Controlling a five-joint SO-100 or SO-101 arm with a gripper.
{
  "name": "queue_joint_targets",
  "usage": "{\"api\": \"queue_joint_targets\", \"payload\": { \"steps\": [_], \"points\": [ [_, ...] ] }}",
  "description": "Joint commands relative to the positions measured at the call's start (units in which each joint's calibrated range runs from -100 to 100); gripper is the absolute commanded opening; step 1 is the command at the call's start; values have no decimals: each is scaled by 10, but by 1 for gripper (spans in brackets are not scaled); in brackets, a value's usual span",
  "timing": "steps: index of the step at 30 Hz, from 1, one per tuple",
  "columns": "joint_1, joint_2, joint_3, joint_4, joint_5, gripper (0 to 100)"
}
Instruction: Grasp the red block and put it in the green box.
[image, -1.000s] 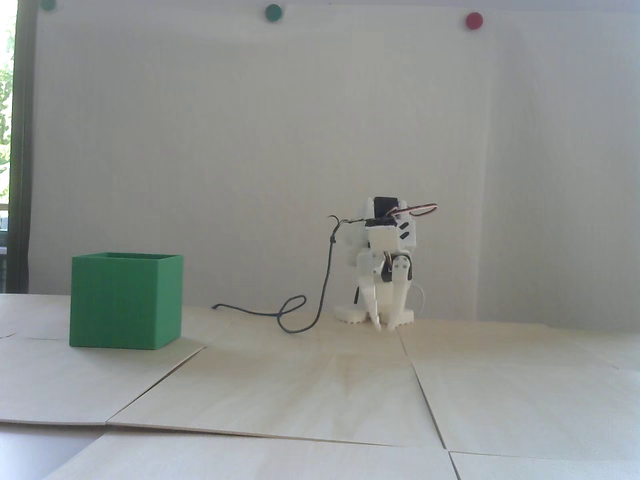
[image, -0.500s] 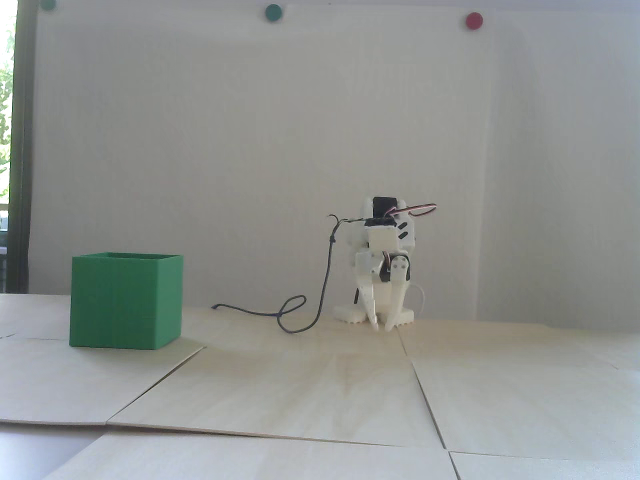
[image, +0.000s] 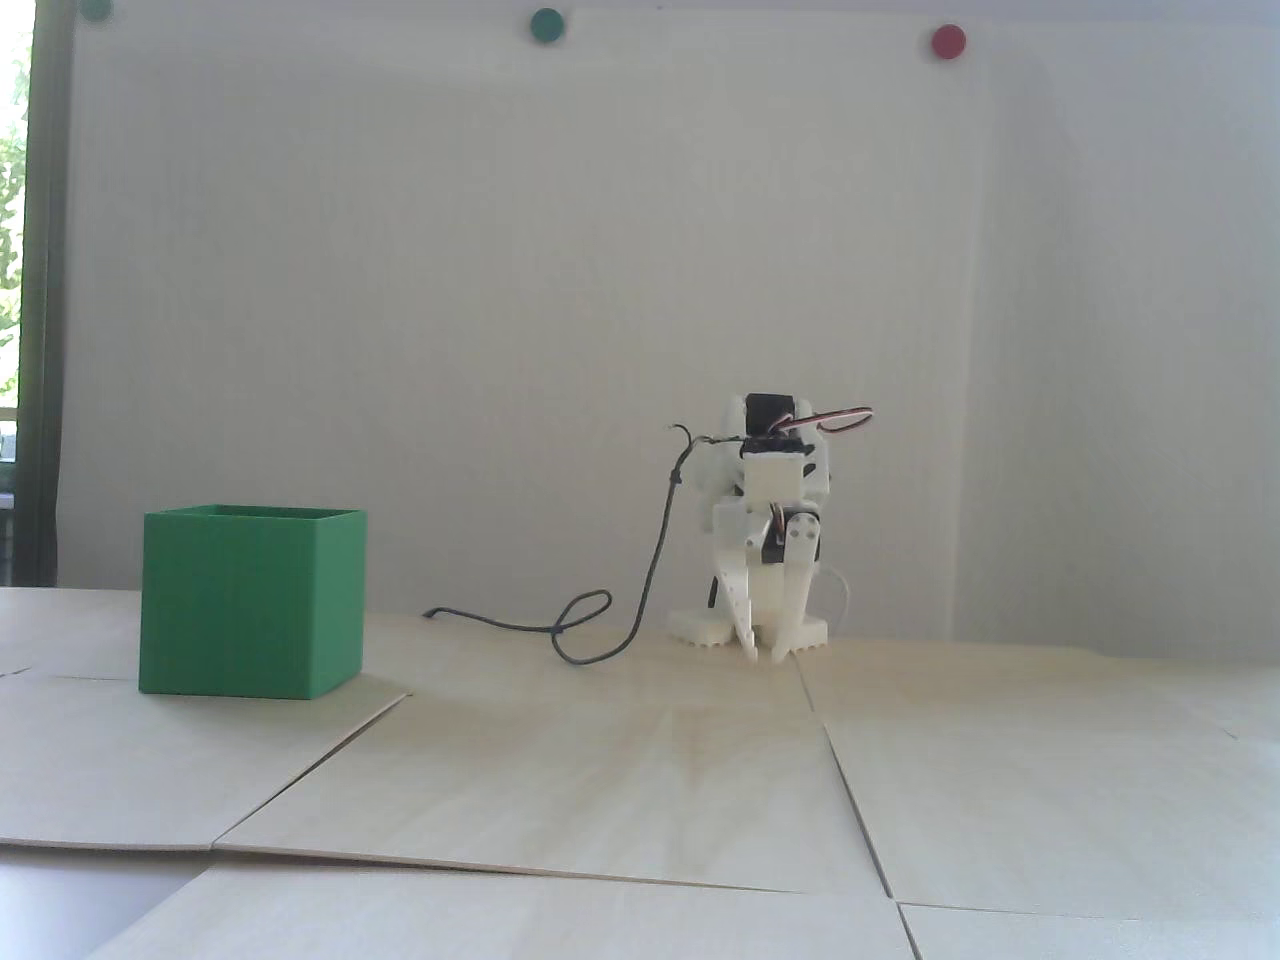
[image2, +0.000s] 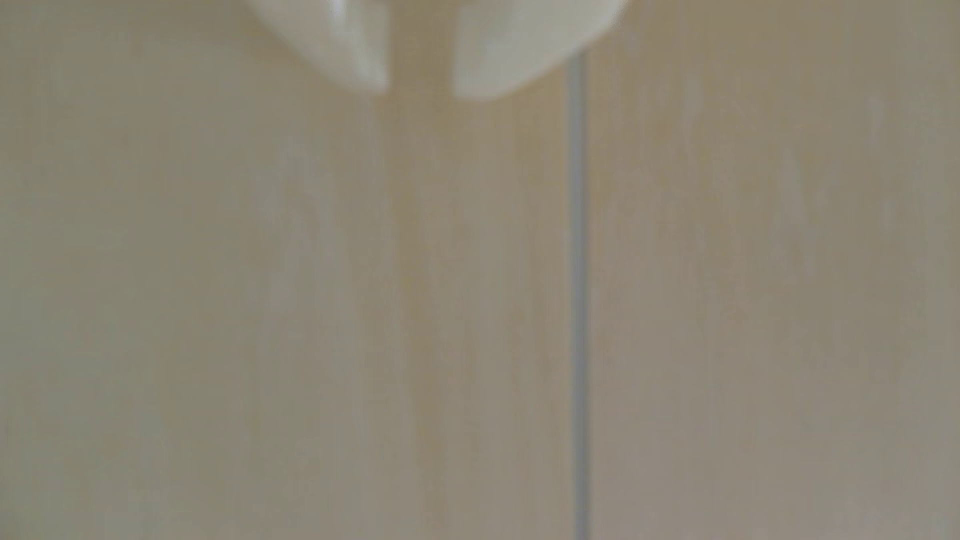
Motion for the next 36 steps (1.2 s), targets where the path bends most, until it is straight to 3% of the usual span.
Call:
{"api": "queue_joint_targets", "payload": {
  "steps": [1, 36],
  "points": [
    [8, -7, 12, 18, 10, 3],
    [11, -7, 12, 19, 6, 3]
  ]
}}
